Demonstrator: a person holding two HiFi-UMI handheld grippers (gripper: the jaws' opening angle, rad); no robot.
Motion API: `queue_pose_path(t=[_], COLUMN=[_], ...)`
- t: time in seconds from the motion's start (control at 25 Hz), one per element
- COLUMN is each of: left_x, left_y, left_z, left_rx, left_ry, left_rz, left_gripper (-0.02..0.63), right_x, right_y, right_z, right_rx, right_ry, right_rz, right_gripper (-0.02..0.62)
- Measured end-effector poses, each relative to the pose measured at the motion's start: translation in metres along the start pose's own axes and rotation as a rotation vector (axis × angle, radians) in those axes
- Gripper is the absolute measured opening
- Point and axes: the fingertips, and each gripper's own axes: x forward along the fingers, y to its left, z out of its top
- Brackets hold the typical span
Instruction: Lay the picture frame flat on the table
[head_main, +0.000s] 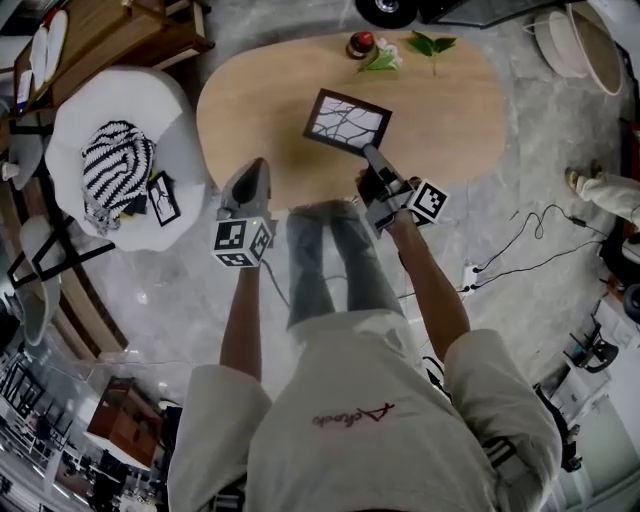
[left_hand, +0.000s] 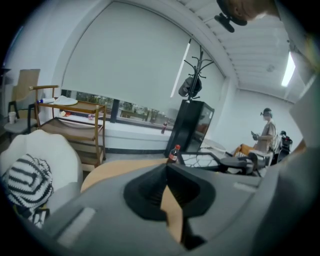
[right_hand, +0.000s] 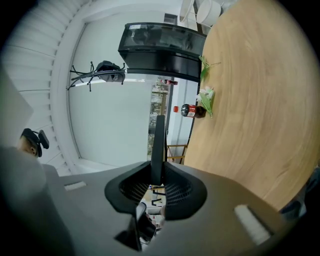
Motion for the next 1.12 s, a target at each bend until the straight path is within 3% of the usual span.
queue_pose_path(t=[0.68,1.12], left_x=[0.059,0.066], left_y=[0.005,-0.006], left_z=[-0.111,-0.131], left_rx=[-0.041,-0.05], left_ry=[0.06,0.062], left_rz=[-0.013,-0.025], left_gripper=[0.002,0.002], right_x=[-0.022,-0.022], right_y=[-0.14,-0.188], right_z=[-0.012,-0.01], right_rx=[0.046,0.073], right_ry=[0.028,0.008], right_rz=[-0.094,-0.134], right_gripper=[0.075,0.075])
